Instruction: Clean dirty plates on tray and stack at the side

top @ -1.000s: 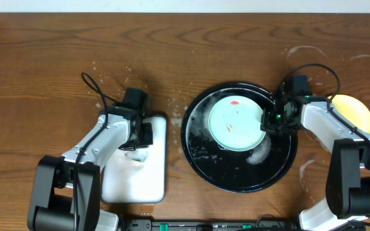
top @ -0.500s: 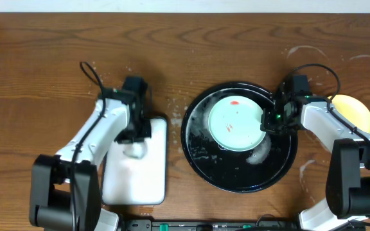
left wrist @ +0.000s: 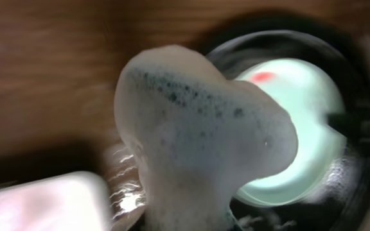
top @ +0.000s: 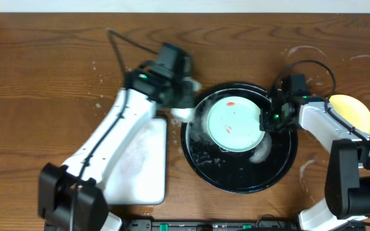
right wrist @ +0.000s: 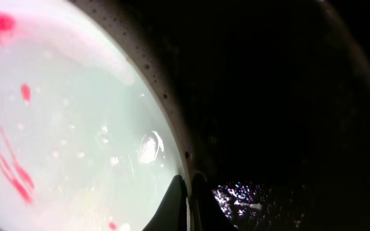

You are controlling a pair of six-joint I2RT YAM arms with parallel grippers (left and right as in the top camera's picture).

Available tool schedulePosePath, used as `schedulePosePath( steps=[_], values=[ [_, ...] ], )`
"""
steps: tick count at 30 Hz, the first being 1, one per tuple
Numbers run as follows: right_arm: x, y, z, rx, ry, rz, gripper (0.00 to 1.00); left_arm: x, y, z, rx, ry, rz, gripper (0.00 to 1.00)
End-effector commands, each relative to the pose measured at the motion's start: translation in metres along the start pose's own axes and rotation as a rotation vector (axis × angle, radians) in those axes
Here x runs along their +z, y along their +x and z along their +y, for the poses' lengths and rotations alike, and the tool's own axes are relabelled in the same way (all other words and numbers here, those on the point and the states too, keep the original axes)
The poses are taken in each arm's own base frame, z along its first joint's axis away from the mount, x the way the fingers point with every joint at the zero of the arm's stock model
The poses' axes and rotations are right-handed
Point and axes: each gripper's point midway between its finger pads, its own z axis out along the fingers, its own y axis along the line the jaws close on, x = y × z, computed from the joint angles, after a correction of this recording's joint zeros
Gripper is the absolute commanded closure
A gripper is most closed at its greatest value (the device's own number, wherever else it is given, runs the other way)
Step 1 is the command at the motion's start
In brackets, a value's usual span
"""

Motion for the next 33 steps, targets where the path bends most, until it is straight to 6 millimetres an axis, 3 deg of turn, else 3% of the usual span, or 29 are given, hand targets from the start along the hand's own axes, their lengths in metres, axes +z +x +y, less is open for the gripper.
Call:
schedulePosePath(
  steps=[1,5,8,10,13,16,19,23,31,33],
  values=[
    [0.01,0.01,0.001,-0.062,0.041,0.03,0.99,0.036,0.014,-0.053,-0.004,0.136,0.08,0.93],
    [0.011,0.01,0.007,-0.08,0.038,0.03,0.99,0.09,0.038,-0.099,-0.032,0.265,0.191,0.93],
    [0.011,0.01,0.007,-0.079,0.038,0.03,0.99,0.13,0.063,-0.112,-0.07,0.27,0.27,0.92],
    [0.011,0.01,0.007,-0.079,0.038,0.03,0.99,0.145,0.073,-0.116,-0.075,0.264,0.294,0.93],
    [0.011,0.01,0.007,-0.08,0.038,0.03,0.99,0.168,0.086,-0.112,-0.072,0.23,0.316,0.93],
    [0.011,0.01,0.007,-0.079,0.038,0.031,0.99,0.188,0.09,-0.074,-0.085,0.054,0.295,0.92],
    [0.011,0.011,0.007,-0.079,0.038,0.035,0.99,0.187,0.077,-0.03,-0.086,-0.143,0.223,0.92],
    [0.012,0.014,0.006,-0.077,0.041,0.045,0.99,0.169,0.056,-0.002,-0.089,-0.253,0.165,0.92],
    [0.022,0.02,0.0,-0.069,0.056,0.081,0.99,0.154,0.051,0.022,-0.067,-0.365,0.149,0.93],
    [0.024,0.026,-0.001,-0.064,0.059,0.105,0.99,0.155,0.055,0.015,-0.075,-0.325,0.173,0.93]
  ],
)
